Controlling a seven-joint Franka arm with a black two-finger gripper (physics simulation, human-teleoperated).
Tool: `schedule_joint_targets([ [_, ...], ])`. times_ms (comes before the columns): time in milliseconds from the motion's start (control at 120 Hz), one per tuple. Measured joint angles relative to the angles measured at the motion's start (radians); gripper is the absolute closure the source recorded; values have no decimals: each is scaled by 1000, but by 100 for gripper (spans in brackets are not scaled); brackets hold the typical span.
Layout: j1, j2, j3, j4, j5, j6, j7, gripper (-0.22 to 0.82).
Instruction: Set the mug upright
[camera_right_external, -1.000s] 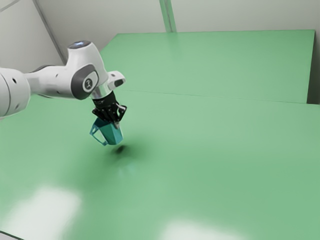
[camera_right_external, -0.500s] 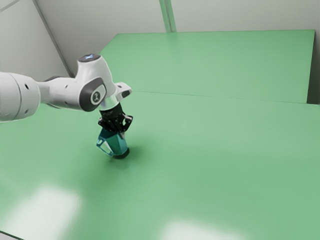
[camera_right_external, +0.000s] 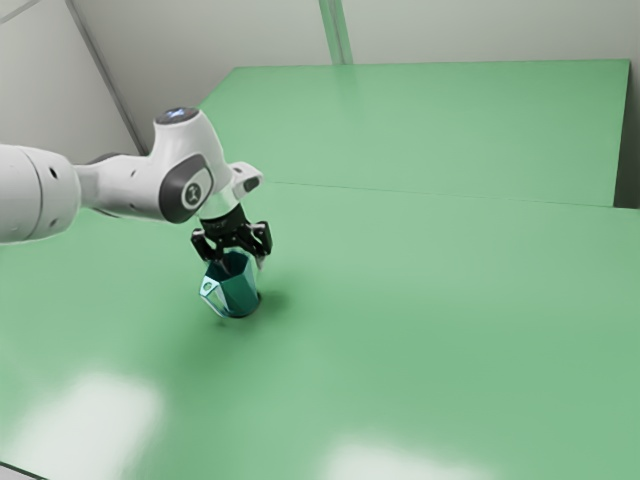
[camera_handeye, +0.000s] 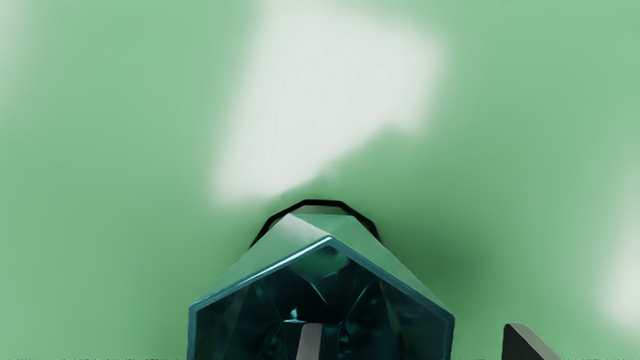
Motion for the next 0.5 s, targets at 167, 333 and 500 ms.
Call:
schedule_joint_targets([
  [167,-3,-65,-13,9,2,-18,-3,10],
  [333,-7,-109,-15,94,21,-107,22,5],
  [500,10,-132,-32,222,64,-222,58,2],
])
